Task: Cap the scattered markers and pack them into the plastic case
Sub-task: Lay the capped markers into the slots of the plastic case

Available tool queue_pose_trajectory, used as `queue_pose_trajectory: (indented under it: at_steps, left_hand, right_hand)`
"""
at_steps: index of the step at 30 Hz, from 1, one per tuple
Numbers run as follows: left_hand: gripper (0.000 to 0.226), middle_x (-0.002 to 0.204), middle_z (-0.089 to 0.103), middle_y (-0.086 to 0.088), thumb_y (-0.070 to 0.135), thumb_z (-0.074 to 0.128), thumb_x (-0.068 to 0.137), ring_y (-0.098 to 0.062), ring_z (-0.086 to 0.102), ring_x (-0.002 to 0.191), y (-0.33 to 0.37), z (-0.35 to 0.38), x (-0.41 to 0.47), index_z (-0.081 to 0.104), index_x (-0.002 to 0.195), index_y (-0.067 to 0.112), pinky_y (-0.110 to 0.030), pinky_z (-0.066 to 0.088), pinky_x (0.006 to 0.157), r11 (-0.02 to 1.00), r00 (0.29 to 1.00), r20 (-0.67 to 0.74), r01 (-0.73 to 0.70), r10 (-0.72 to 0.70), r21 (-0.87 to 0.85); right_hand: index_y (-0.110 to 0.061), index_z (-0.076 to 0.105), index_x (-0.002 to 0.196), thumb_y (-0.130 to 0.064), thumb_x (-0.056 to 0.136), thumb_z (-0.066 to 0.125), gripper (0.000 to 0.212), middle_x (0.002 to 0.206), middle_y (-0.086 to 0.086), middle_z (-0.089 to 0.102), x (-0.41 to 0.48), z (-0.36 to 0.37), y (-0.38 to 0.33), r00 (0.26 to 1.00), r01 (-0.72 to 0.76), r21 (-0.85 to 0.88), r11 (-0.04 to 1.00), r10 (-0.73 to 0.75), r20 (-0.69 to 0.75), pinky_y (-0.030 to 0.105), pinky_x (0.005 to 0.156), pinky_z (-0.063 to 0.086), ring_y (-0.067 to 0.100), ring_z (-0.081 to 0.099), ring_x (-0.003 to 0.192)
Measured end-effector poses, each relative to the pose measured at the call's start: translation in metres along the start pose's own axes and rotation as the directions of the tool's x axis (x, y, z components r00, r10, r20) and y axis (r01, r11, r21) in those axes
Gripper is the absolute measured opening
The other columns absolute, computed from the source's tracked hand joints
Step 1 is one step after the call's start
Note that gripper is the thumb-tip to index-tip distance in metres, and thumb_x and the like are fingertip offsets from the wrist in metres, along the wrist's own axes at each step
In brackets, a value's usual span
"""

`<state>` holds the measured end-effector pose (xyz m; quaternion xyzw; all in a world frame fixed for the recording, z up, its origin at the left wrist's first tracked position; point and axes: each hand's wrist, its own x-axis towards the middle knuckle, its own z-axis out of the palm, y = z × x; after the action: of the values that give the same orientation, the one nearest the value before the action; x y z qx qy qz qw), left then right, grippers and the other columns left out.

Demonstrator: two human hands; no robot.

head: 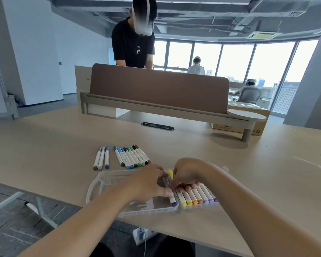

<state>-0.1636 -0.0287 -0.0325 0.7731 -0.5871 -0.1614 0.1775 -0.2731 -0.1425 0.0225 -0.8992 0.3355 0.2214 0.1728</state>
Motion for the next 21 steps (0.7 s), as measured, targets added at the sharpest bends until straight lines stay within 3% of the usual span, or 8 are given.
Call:
queue_pose_trajectory:
  at_steps: [6,12,15,17,19,21]
  left_hand:
    - [0.074,0.146,0.04,0.013,0.062,0.068,0.077,-0.012,0.045,0.129,0.003,0.001,0.0,0.05,0.14,0.029,-0.04,0.038,0.109,1.0,0.999,-0.039,0.002,-0.002,0.003]
    - [0.046,0.127,0.061,0.01,0.053,0.065,0.085,-0.013,0.057,0.112,0.007,-0.012,-0.005,0.063,0.124,0.029,-0.03,0.044,0.095,0.999,0.999,-0.03,-0.028,0.029,0.021]
    - [0.045,0.136,0.057,0.009,0.04,0.064,0.091,-0.013,0.055,0.119,-0.002,-0.028,-0.007,0.057,0.134,0.028,-0.027,0.043,0.094,0.996,0.988,-0.138,0.057,-0.067,-0.071]
    - [0.043,0.134,0.06,0.007,0.035,0.065,0.091,-0.013,0.061,0.112,-0.013,-0.04,-0.011,0.06,0.132,0.024,-0.027,0.05,0.093,0.991,0.979,-0.176,0.082,-0.099,-0.103]
    - [0.041,0.128,0.063,0.007,0.039,0.063,0.091,-0.012,0.065,0.102,-0.028,-0.05,-0.017,0.063,0.128,0.021,-0.022,0.051,0.085,0.992,0.97,-0.214,0.102,-0.115,-0.074]
    - [0.039,0.129,0.063,0.007,0.038,0.061,0.093,-0.01,0.063,0.104,-0.044,-0.059,-0.022,0.062,0.128,0.022,-0.016,0.043,0.081,0.988,0.954,-0.259,0.144,-0.153,-0.052]
  right_hand:
    - [-0.011,0.052,0.066,-0.031,0.102,0.052,0.041,0.055,0.0,0.046,0.005,-0.003,-0.011,0.993,-0.071,-0.038,0.997,0.075,0.094,0.016,0.036,0.03,0.007,0.036,0.032]
    - [-0.008,0.056,0.073,-0.021,0.099,0.055,0.028,0.063,0.002,0.051,0.011,-0.006,-0.023,1.0,-0.031,-0.095,0.995,0.03,-0.008,0.02,0.047,0.033,0.012,0.04,0.047]
    - [-0.008,0.06,0.08,-0.013,0.09,0.063,0.012,0.065,0.003,0.058,0.021,-0.005,-0.032,0.974,0.047,-0.006,0.999,-0.047,-0.223,0.02,0.049,0.043,0.013,0.051,0.05]
    - [-0.012,0.057,0.07,-0.013,0.088,0.067,0.02,0.065,0.002,0.061,0.032,-0.006,-0.041,0.946,0.101,0.03,0.994,-0.087,-0.311,0.02,0.048,0.045,0.012,0.054,0.05]
    - [-0.016,0.057,0.068,-0.014,0.09,0.064,0.023,0.077,0.005,0.069,0.044,-0.006,-0.053,0.958,0.079,-0.005,0.997,-0.077,-0.275,0.022,0.054,0.047,0.016,0.056,0.055]
    - [-0.013,0.07,0.081,-0.015,0.09,0.064,0.011,0.097,0.008,0.074,0.058,-0.006,-0.068,0.953,0.042,-0.061,0.997,-0.059,-0.297,0.025,0.065,0.046,0.018,0.055,0.064]
